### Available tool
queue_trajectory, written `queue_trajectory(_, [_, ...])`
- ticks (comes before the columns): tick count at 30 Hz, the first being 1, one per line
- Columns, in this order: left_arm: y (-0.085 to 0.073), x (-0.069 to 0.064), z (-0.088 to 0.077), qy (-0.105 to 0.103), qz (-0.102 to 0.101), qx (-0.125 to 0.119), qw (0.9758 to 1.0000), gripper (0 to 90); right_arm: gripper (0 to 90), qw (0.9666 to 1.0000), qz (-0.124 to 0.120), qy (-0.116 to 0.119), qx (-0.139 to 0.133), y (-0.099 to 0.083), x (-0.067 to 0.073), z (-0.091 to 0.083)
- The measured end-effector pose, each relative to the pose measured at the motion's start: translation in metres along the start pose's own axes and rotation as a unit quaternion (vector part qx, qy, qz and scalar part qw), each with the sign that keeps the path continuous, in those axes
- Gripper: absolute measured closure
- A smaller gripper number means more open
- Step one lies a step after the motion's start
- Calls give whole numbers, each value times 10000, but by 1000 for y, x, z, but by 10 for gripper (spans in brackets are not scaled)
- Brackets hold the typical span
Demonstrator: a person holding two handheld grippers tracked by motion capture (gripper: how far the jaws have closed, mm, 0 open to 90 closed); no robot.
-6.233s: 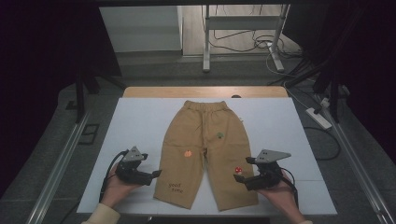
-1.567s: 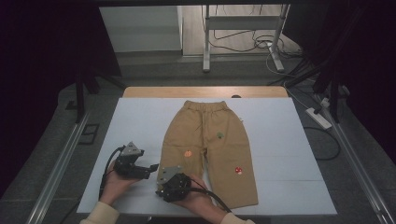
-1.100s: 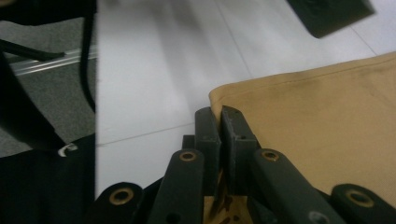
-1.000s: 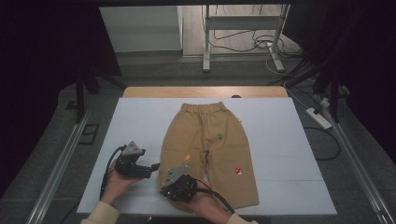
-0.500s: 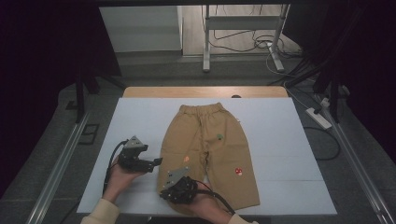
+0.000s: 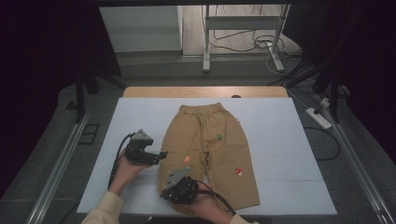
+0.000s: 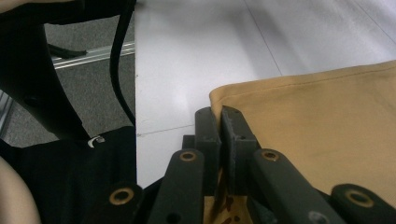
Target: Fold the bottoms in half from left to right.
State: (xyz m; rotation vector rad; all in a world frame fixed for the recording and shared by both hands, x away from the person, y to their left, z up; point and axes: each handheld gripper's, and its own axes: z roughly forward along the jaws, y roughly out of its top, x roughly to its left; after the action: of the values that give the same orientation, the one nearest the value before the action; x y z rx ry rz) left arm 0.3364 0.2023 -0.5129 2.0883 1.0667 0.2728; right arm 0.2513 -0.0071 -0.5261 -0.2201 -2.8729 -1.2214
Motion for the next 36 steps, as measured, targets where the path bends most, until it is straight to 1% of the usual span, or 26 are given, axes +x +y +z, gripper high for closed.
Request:
queue_trajectory(3, [6,3,5,-15,19,78,10000,137,857,10000,-12,9,23,0,0,0])
queue_trajectory(6, [9,4,7,-29,11,83,10000,138,857,10000,-3,3,35,-1,0,1])
queue_trajectory(7, [12,5,9,-36,5,38,10000,139,856,10000,-3,11,24,-1,0,1])
queue_trajectory(9, [14,6,11,-43,-12,56,10000,142,856,10000,-2,11,23,-1,0,1])
queue_trajectory(12, [19,8,17,-31,12,119,9999,142,857,10000,2,13,24,-1,0,1])
queue_trajectory(13, [19,8,17,-31,12,119,9999,142,857,10000,-5,6,31,-1,0,0])
queue_trajectory(16, [23,9,23,61,8,183,9998,142,857,10000,-7,15,25,-1,0,0])
queue_trajectory(18, [25,11,28,44,19,204,9998,144,857,10000,-16,1,50,-1,0,0])
queue_trajectory(21, [26,13,30,66,15,272,9996,143,857,10000,-8,17,41,-1,0,1])
queue_trajectory(22, [27,14,31,74,20,270,9996,143,856,10000,-7,15,39,-1,0,1])
queue_trajectory(23, [29,15,32,60,-20,235,9997,143,856,10000,-8,16,40,-1,0,1])
queue_trajectory(26, [31,16,33,78,-1,247,9997,143,856,10000,-1,17,38,-1,0,1])
queue_trajectory(31, [36,19,41,67,-49,240,9997,145,856,10000,3,7,30,-2,0,1])
queue_trajectory(33, [37,19,46,88,-57,287,9995,145,856,10000,8,10,3,-2,0,1])
queue_trajectory(36, [41,20,53,66,-64,328,9994,145,857,10000,10,8,-10,-2,0,0])
